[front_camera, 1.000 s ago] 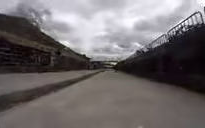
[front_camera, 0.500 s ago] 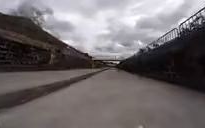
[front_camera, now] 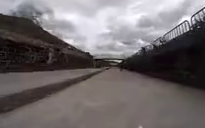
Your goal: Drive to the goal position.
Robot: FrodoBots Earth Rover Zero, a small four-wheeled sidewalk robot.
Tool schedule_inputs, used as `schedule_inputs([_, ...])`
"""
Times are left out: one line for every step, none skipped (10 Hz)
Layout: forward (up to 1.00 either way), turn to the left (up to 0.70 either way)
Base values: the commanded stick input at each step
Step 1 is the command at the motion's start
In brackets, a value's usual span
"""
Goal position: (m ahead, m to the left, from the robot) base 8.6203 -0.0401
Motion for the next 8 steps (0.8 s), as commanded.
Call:
schedule_inputs([1.00,0.00])
schedule_inputs([1.00,0.00])
schedule_inputs([1.00,0.00])
schedule_inputs([1.00,0.00])
schedule_inputs([1.00,0.00])
schedule_inputs([1.00,0.00])
schedule_inputs([1.00,0.00])
schedule_inputs([1.00,0.00])
